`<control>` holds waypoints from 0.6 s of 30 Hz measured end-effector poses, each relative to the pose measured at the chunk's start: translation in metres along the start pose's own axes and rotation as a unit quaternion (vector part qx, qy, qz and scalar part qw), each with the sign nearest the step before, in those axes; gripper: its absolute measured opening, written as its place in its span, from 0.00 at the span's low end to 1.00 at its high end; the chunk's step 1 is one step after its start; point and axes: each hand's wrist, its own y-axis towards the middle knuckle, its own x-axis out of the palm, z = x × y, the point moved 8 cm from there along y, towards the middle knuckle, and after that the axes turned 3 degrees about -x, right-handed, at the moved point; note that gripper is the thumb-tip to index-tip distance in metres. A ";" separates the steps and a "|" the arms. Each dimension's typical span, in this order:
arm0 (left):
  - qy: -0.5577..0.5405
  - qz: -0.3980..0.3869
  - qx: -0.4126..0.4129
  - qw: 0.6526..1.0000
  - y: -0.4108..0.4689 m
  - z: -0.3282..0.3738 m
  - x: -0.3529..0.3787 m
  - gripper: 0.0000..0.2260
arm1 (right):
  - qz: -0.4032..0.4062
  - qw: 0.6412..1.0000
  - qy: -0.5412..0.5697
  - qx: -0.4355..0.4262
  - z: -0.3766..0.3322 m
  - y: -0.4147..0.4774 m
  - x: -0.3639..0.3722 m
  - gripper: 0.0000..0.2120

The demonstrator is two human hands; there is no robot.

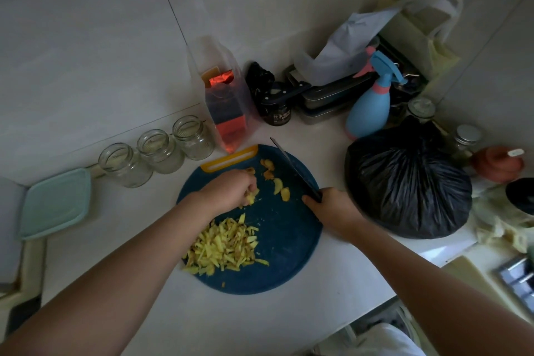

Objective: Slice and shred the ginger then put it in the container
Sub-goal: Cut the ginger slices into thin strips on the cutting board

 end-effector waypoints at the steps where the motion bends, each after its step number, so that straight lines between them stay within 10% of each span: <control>1: 0.012 -0.002 0.004 1.000 0.000 -0.001 0.001 0.14 | -0.002 1.000 0.002 0.001 0.000 0.000 0.000 0.21; 18: 0.013 -0.018 0.002 1.000 0.016 0.006 -0.012 0.17 | -0.014 1.000 0.010 0.003 0.000 -0.001 0.001 0.20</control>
